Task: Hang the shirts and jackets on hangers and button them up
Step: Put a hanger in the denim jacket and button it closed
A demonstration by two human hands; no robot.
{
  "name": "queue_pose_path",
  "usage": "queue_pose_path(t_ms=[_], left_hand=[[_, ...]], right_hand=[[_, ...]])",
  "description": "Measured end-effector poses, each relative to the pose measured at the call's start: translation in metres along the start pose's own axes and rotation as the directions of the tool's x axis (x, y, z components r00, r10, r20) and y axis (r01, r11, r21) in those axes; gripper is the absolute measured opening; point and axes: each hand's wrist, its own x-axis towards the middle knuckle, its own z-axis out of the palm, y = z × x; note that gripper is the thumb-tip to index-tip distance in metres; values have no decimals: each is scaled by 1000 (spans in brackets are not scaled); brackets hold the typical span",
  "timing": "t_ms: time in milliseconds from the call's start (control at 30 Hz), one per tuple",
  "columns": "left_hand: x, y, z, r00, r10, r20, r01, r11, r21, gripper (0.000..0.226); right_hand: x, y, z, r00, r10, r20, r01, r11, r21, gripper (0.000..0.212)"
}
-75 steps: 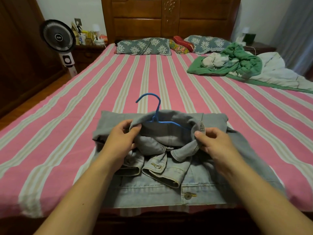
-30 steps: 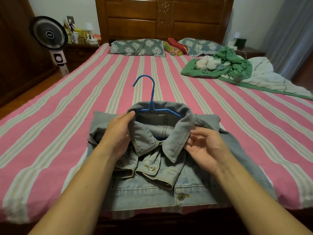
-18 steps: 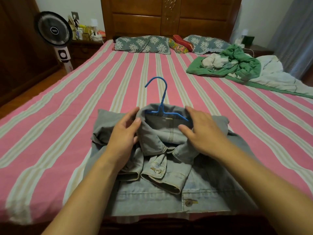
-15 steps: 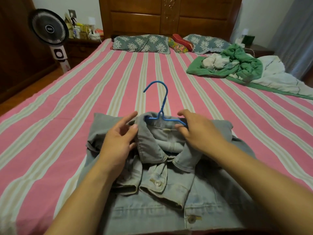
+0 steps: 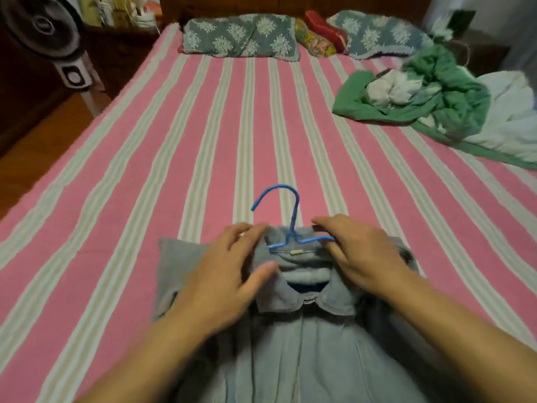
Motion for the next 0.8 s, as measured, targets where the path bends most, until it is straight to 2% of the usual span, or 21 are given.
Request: queue_pose_path(t_ms=[67,167,233,300,333,433,500,533,667,800], left_hand=[[1,35,-23,998,1,56,-3,999,45,43],[8,84,-97,999,20,-44,-17,997,75,29],[14,117,-163,995,69,-75,-59,990,126,37],[26,156,-228,990,88,-112,-71,987,142,49],[33,178,-258,985,83,-151,-63,989,130,53],[52,249,-346,951,59,-305,-47,998,46,54],[55,289,-400,913,69,-403,-54,997,47,44],[52,306,-424,891,66,-449,-45,997,56,41],[13,370,-501,827,44,-560,-7,998,68,39],[-51,413,-545,783,55,-620,63,984,167,37]], right_hand=[[2,-16,-54,995,93,-41,-93,996,4,47],[16,-37,-158,951,289,-115,-285,957,46,46],[35,-46,-231,932,345,-108,-337,937,91,48],[59,-56,-298,935,341,-101,-328,937,121,57],[71,-61,-328,938,330,-107,-312,937,155,53],[95,-79,-421,973,191,-129,-136,927,349,34],[100,-84,-476,983,75,-170,8,898,440,33],[102,-84,-498,983,19,-181,62,899,433,34],[114,-104,-547,958,-211,-196,253,942,221,26],[132,-175,-566,833,-408,-374,493,854,166,15]])
